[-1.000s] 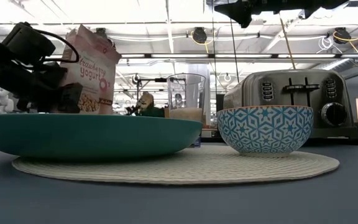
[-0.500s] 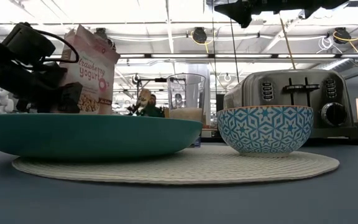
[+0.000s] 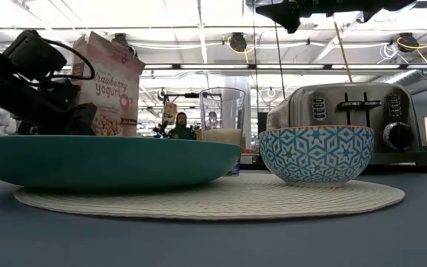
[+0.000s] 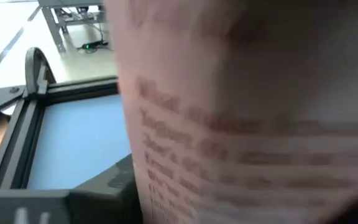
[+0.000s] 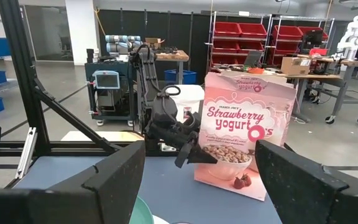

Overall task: Arrange a breakfast setting
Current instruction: Pour the cereals from the cereal box into the orange bowl

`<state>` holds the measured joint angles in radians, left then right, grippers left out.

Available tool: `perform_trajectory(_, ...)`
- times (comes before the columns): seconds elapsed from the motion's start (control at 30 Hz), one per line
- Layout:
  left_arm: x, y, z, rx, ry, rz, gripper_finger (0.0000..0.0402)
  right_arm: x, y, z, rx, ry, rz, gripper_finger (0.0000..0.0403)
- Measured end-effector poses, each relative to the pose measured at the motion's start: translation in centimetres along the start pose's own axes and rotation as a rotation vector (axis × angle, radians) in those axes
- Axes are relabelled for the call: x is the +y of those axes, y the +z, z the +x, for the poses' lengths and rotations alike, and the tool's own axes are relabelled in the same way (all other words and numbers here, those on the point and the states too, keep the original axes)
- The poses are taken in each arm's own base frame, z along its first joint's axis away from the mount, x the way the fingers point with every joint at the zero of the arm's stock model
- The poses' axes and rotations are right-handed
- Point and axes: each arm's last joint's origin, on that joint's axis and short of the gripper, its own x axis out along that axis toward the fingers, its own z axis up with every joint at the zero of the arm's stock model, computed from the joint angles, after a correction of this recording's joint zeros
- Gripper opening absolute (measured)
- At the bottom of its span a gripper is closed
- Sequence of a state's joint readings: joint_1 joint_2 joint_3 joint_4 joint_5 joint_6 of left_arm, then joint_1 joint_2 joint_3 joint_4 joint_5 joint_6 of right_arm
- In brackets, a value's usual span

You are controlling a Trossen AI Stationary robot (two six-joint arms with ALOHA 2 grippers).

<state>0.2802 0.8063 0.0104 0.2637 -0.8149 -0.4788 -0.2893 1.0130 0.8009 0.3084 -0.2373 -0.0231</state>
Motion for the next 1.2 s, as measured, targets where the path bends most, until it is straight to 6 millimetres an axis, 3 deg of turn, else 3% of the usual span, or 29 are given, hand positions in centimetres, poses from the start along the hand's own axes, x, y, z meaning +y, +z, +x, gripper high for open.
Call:
perform_trajectory(0.2, 0.3, -0.5, 0.0, 0.039, 0.023, -0.008, 0.0285, 0.0, 0.0, 0.0, 0.000, 0.001, 0.000, 0.0299)
perform_trajectory(0.5, 0.5, -1.0, 0.0, 0.085, 0.030, -0.037, 0.0339, 0.0, 0.0, 0.0, 0.000, 0.001, 0.000, 0.0299)
perform_trajectory(1.2, 0.5, -1.5, -0.2, 0.209, -0.025, -0.061, 0.0344, 0.0, 0.0, 0.0, 0.000, 0.001, 0.000, 0.0299)
